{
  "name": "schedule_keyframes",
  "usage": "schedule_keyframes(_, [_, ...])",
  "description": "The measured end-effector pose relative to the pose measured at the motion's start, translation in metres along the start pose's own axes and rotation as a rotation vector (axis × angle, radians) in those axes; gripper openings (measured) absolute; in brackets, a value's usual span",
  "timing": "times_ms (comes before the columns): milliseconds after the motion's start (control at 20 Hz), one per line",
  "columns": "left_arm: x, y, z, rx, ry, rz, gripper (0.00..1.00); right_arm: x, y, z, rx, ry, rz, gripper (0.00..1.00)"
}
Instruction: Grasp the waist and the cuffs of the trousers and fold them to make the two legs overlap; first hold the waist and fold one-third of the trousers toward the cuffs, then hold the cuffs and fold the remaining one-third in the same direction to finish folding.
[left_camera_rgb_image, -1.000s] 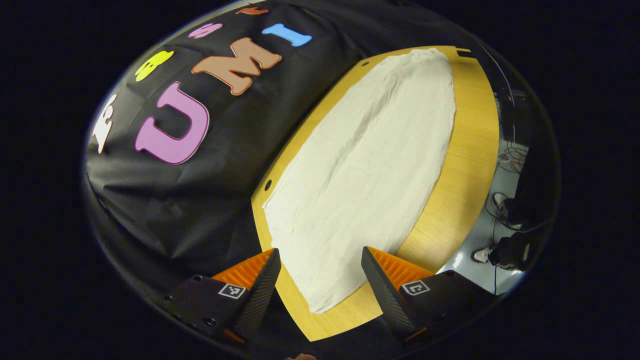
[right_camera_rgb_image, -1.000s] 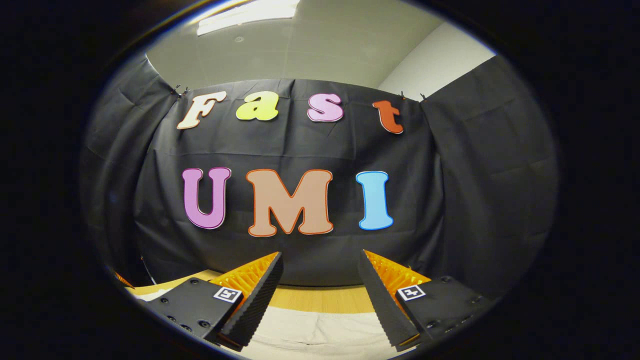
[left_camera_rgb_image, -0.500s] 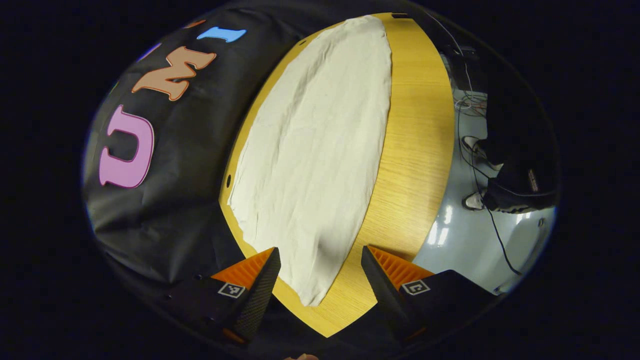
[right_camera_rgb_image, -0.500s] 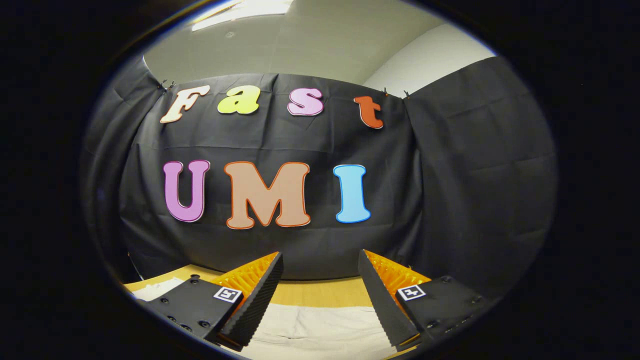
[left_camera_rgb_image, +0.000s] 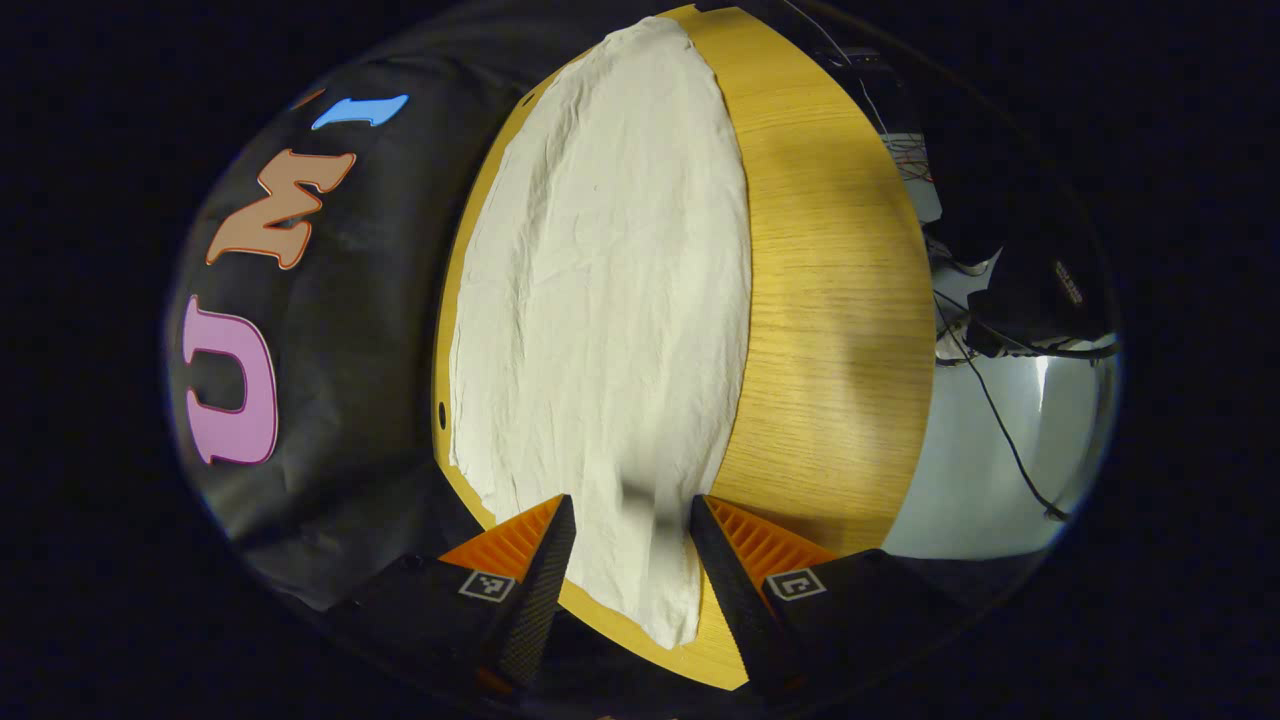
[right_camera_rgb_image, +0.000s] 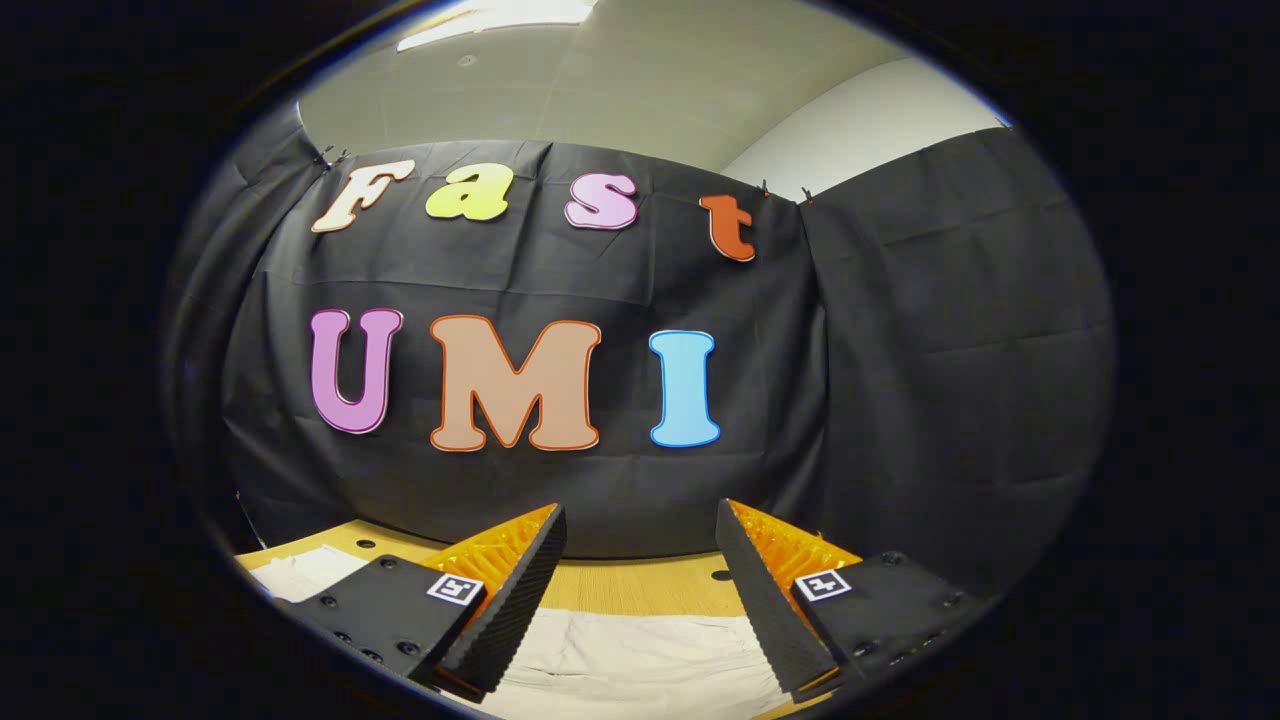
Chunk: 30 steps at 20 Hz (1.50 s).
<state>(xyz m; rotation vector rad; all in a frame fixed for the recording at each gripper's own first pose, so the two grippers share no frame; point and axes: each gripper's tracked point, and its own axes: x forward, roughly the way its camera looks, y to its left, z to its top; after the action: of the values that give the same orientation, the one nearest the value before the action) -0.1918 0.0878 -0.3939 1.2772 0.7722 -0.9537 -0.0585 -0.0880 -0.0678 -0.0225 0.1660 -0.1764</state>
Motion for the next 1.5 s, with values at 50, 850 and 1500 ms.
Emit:
schedule_keyframes(50, [0.001,0.002,0.000,-0.017,0.008,-0.016,0.76,0.000,0.001,-0.002,0.001,0.003,0.005,0.97])
schedule_keyframes(850, [0.019,-0.005,0.001,-0.053,0.092,-0.097,0.00,-0.009,0.007,-0.087,-0.307,0.192,0.194,0.97])
schedule_keyframes(1500, [0.021,-0.005,0.002,-0.088,0.099,-0.049,0.00,-0.053,-0.104,-0.230,-0.801,0.526,0.295,0.96])
